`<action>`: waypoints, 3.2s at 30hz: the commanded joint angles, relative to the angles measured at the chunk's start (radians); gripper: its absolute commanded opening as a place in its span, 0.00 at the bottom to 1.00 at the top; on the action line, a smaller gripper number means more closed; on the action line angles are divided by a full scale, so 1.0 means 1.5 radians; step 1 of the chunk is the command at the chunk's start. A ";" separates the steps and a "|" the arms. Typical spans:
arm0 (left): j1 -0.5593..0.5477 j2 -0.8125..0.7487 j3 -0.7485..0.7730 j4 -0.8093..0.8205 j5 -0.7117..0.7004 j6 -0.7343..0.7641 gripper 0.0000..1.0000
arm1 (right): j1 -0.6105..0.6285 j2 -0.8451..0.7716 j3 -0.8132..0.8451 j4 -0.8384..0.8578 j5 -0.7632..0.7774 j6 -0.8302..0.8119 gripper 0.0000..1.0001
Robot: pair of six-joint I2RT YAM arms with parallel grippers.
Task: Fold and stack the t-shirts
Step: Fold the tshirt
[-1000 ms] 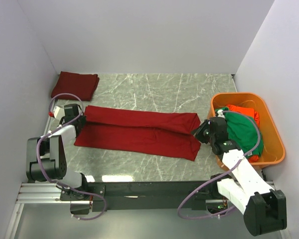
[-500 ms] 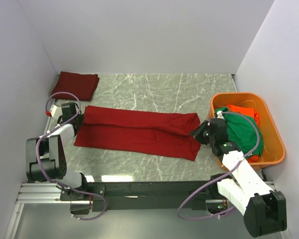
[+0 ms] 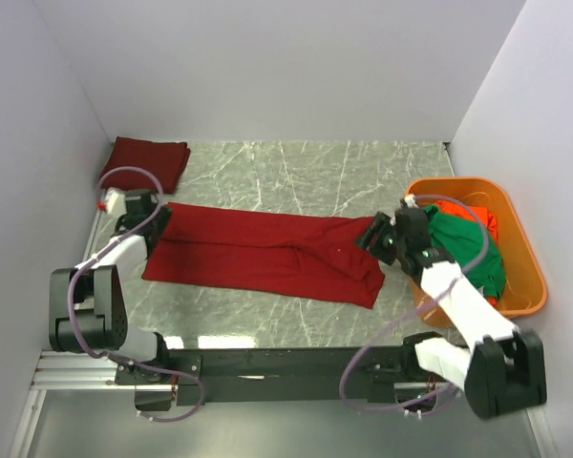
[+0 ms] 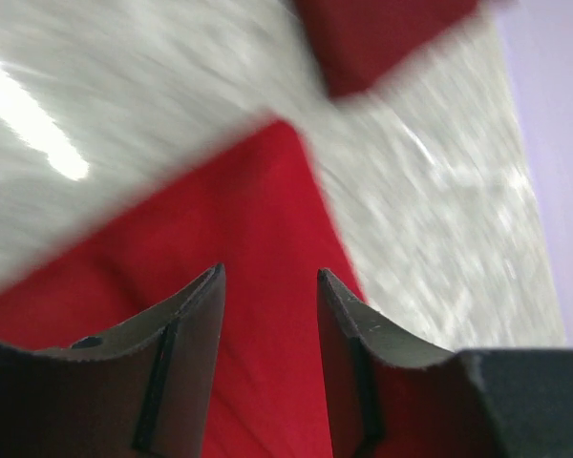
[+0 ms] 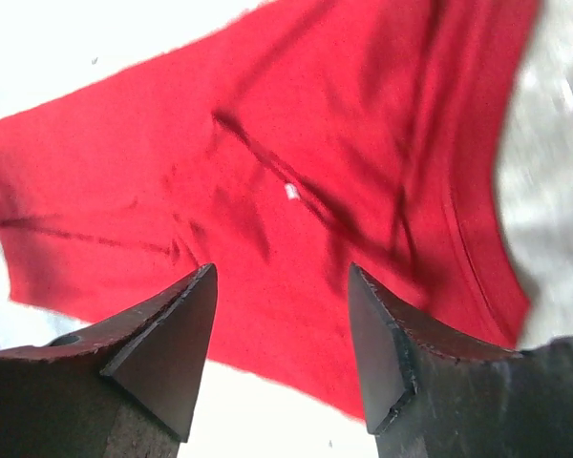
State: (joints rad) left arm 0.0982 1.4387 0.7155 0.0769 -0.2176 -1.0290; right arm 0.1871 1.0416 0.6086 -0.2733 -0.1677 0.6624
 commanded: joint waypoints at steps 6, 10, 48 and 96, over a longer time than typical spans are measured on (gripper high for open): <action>-0.169 0.031 0.064 -0.008 0.059 0.023 0.47 | 0.088 0.263 0.186 0.072 0.065 -0.051 0.63; -0.199 0.031 0.065 -0.010 0.082 0.037 0.47 | 0.132 0.364 0.235 0.096 0.101 -0.060 0.64; -0.227 0.011 0.054 -0.023 0.114 0.047 0.45 | 0.197 0.402 0.226 0.153 0.084 -0.043 0.06; -0.230 0.013 0.064 -0.036 0.114 0.053 0.44 | 0.176 0.441 0.282 0.139 0.055 -0.082 0.00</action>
State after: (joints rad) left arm -0.2417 1.4876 0.7849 0.0181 -0.0494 -0.9630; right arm 0.4534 1.7901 1.0386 -0.0921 -0.0643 0.5243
